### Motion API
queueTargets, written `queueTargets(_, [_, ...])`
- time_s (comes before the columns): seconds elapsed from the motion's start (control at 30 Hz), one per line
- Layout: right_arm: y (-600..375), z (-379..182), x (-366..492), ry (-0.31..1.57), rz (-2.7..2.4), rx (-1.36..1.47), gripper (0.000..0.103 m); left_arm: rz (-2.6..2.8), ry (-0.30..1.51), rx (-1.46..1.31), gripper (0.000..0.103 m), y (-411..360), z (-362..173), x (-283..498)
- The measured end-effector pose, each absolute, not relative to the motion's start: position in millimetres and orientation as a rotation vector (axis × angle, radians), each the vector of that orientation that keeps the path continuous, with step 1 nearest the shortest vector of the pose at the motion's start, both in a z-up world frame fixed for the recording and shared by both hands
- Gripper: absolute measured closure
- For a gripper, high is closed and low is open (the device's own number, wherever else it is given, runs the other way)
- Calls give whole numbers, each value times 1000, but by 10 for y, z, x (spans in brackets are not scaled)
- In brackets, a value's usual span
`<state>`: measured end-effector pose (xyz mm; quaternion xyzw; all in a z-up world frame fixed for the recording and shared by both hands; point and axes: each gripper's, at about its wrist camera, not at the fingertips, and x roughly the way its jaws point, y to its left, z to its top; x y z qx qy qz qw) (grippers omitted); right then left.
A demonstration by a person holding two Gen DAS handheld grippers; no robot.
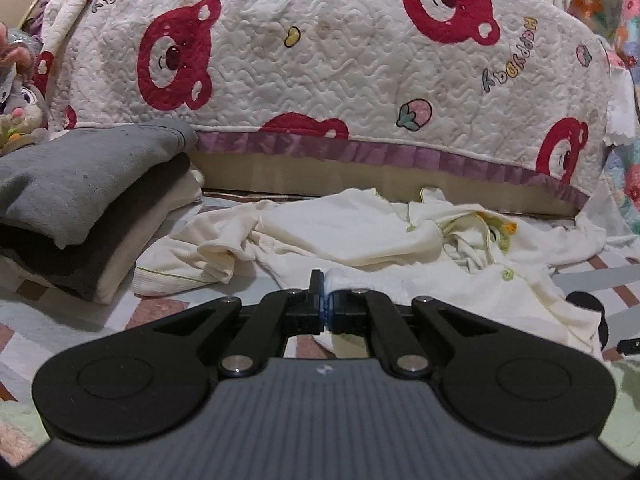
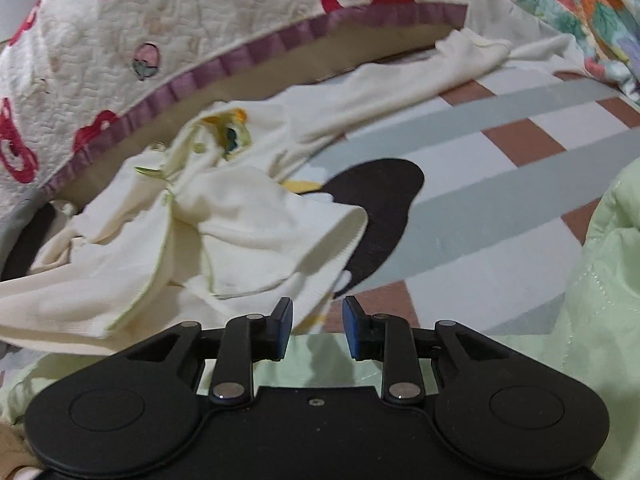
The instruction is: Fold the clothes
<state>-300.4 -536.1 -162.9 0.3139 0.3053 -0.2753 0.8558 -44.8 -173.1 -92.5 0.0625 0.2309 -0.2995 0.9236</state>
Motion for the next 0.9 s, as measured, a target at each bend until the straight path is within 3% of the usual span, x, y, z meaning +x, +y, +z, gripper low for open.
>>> queueTargets(0.1, [-5367, -1678, -2911, 656, -576, 678, 69, -600, 451, 223, 102, -1779, -960, -518])
queueTargets(0.43, [-5233, -1777, -2614, 677, -616, 787, 46, -609, 496, 156, 102, -1717, -1017, -419])
queueTargets(0.5, [-5167, -1784, -2534, 664, -599, 779, 46, -615, 509, 155, 102, -1736, -1053, -410])
queueTargets(0.57, [-5104, -1806, -2420, 672, -550, 697, 95, -620, 518, 155, 102, -1749, -1080, -405])
queueTargets(0.77, [-4841, -1402, -2407, 603, -570, 386, 98, -706, 419, 209, 102, -1756, -827, -587])
queueTargets(0.9, [-4805, -658, -2780, 469, -681, 207, 99, -649, 394, 56, 102, -1444, -488, -519])
